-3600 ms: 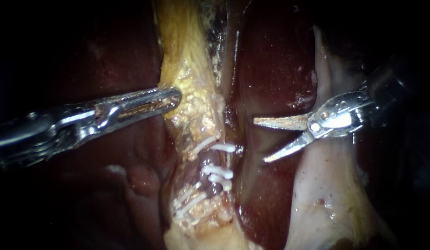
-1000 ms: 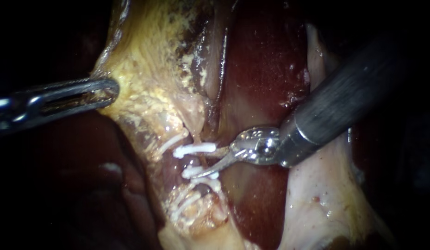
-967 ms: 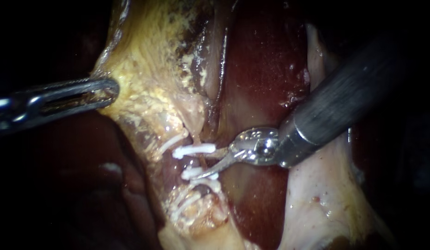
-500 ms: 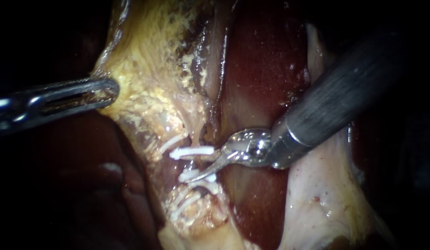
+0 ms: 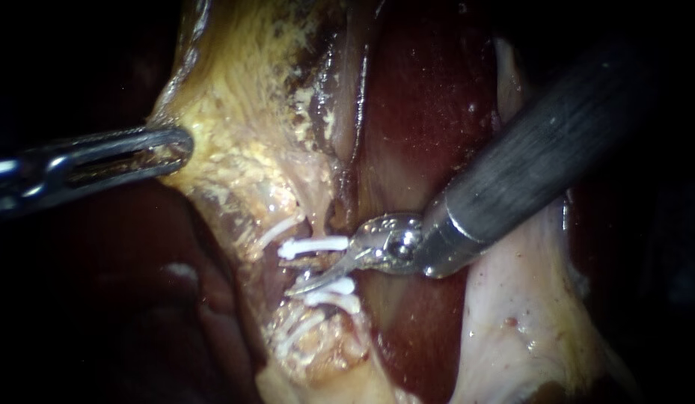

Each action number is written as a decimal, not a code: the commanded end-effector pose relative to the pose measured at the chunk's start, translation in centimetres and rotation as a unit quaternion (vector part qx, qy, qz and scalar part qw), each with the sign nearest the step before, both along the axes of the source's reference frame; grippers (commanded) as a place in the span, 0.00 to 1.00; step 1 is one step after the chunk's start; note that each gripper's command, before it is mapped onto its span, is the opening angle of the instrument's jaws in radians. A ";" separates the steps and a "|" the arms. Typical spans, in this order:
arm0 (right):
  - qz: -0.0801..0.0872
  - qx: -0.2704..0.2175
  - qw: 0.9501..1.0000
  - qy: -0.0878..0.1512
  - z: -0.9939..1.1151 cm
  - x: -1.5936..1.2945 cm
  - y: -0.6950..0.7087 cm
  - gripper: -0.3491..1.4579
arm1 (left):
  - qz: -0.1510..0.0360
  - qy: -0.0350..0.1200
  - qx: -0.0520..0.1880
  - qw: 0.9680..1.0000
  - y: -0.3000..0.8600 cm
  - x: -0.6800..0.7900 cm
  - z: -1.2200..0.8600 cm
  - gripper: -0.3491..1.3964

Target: Go to the cutting position right tube

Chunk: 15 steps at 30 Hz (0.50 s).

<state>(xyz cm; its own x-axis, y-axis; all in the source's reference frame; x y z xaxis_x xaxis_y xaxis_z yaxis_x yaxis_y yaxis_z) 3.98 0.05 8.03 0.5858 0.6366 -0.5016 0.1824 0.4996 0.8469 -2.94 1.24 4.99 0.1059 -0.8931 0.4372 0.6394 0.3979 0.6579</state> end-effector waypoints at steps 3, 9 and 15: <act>0.001 0.002 1.000 -0.002 0.01 0.00 0.01 0.31 | 0.000 0.000 0.000 1.000 0.00 0.00 0.00 0.00; 0.000 0.002 1.000 -0.002 0.01 -0.02 0.01 0.40 | 0.000 0.000 0.000 1.000 0.00 0.00 0.00 0.00; 0.000 0.002 1.000 -0.001 0.01 -0.02 0.01 0.45 | 0.000 0.000 0.000 1.000 0.00 0.00 0.00 0.00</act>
<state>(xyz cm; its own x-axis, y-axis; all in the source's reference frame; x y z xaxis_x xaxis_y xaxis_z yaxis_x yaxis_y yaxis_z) 3.96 0.06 8.04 0.5873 0.6390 -0.4967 0.1795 0.4956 0.8498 -2.95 1.24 4.99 0.1060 -0.8929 0.4375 0.6396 0.3981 0.6576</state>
